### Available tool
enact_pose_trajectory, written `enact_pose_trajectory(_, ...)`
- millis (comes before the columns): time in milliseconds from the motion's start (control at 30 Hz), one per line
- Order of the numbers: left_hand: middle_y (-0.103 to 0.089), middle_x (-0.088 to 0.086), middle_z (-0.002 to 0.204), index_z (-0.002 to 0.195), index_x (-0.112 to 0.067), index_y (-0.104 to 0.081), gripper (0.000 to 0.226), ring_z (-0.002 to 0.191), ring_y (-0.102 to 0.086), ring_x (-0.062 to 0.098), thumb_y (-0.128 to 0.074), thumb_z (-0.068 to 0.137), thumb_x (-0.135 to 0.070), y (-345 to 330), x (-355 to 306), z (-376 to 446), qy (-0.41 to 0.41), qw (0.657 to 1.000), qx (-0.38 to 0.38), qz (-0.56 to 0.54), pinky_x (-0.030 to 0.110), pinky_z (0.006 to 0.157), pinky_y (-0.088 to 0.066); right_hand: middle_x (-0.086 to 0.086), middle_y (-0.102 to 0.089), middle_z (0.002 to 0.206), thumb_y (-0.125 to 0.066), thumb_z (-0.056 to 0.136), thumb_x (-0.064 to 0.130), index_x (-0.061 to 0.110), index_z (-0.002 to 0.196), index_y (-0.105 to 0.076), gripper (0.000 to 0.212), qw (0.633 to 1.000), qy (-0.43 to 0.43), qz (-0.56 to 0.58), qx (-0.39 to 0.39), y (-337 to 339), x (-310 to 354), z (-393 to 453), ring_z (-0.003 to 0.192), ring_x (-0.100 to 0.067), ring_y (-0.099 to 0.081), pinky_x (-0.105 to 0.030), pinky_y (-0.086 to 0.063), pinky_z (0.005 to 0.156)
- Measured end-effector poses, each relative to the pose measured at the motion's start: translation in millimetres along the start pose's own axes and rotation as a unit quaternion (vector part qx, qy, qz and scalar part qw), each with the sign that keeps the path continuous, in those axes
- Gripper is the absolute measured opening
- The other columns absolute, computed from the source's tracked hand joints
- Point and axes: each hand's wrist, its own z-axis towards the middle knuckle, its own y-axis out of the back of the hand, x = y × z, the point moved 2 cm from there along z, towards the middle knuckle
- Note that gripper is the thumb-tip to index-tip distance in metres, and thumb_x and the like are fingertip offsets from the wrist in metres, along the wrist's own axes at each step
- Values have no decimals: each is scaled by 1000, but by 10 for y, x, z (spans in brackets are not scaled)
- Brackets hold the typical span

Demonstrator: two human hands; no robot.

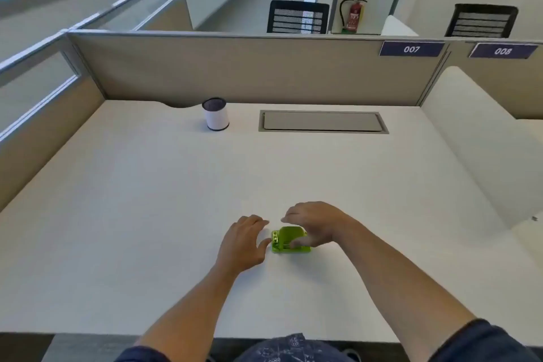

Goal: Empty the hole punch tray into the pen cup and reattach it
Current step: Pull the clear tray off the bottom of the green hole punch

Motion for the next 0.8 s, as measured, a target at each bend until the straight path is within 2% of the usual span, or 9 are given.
enact_pose_trajectory(133,-67,-3,124,129,-19,-67,45,111,-61,21,-65,90,-40,-11,-31,-7,1,1000,17,2,33,92,-52,0,-62,131,-67,88,51,21,137,-56,59,1000,-12,0,9,-65,65,23,118,-23,-58,-35,-49,85)
enact_pose_trajectory(300,-68,-7,109,110,-24,-76,24,100,-61,20,-64,91,-33,-67,-30,11,37,998,20,-42,33,79,-52,-2,-64,120,-66,87,50,20,130,-57,54,999,-27,11,19,-131,104,52,110,-25,-60,-38,-52,78)
enact_pose_trajectory(400,-65,-13,98,98,-29,-79,18,94,-59,12,-63,92,-30,-91,-27,46,95,990,25,-103,30,73,-50,-3,-64,118,-66,87,42,18,126,-58,46,998,-40,36,29,-188,144,90,110,-25,-60,-39,-53,80)
enact_pose_trajectory(500,-66,-13,90,91,-28,-80,15,88,-62,9,-66,89,-26,-86,-14,124,159,971,34,-175,33,78,-55,-3,-65,113,-69,85,29,16,119,-61,37,996,-52,64,25,-227,158,118,108,-25,-60,-39,-51,83)
enact_pose_trajectory(600,-73,-15,89,89,-28,-80,13,87,-66,8,-68,86,-24,-83,-22,187,192,959,44,-204,32,81,-57,-3,-65,116,-71,84,23,16,122,-59,41,995,-63,80,22,-255,142,130,108,-25,-58,-41,-50,87)
enact_pose_trajectory(800,-73,-13,77,82,-25,-81,12,80,-70,10,-69,83,-22,-80,-14,273,234,945,60,-220,32,75,-60,-2,-64,118,-72,85,23,16,126,-57,44,994,-67,88,13,-298,126,138,110,-25,-57,-40,-49,91)
